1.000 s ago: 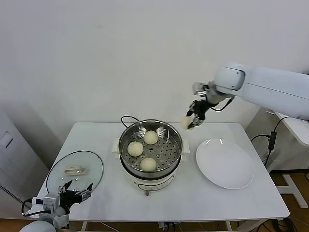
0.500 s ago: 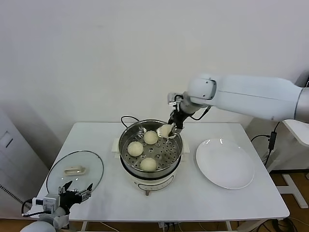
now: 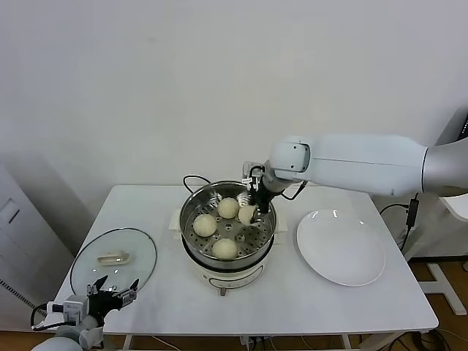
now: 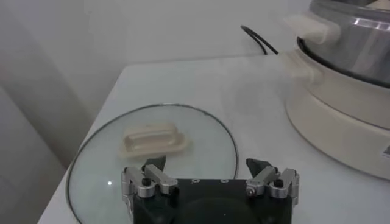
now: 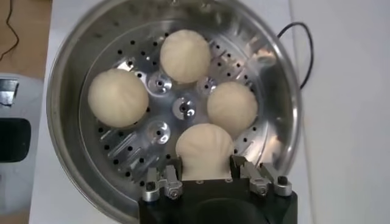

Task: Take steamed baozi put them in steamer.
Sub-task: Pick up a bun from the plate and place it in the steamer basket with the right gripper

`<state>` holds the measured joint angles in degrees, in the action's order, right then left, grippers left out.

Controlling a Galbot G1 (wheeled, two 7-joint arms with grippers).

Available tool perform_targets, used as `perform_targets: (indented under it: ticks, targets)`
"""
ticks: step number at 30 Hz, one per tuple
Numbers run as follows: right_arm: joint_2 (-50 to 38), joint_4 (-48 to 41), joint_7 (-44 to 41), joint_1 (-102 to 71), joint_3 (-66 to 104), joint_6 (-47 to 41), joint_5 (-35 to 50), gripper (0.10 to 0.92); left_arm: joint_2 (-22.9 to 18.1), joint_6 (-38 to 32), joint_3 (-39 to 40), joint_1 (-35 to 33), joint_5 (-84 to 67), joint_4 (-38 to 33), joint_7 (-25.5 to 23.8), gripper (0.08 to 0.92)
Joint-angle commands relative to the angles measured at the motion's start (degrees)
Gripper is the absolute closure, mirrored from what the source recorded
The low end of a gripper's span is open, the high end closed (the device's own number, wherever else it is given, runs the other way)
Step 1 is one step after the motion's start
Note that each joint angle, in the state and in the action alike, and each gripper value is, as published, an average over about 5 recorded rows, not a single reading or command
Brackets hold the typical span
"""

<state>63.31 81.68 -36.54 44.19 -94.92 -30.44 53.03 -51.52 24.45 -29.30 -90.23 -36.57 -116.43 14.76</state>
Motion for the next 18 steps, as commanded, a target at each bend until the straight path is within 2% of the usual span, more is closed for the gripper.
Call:
perform_targets:
  ticks: [1, 7, 15, 18]
  targets:
    - [0.8, 0.5, 1.8, -2.2, -0.4, -1.0, 0.1, 0.533, -0.2, -0.1, -0.1, -0.2, 0.0, 0.0, 0.0, 0.177]
    - [0.6, 0.4, 2.2, -2.6, -0.4, -1.2, -0.1, 0.499, -0.4, -0.2, -0.1, -0.3, 0.1, 0.0, -0.1, 0.177]
    - [-0.1, 0.1, 1.7, -1.6, 0.7, -1.5, 0.7, 0.279, -0.5, -0.4, -0.2, -0.5, 0.1, 0.0, -0.1, 0.177]
    - [-1.2, -0.3, 0.7, -0.7, 2.9, -1.5, 1.9, 0.22, -0.5, -0.3, -0.2, -0.5, 0.1, 0.0, -0.1, 0.177]
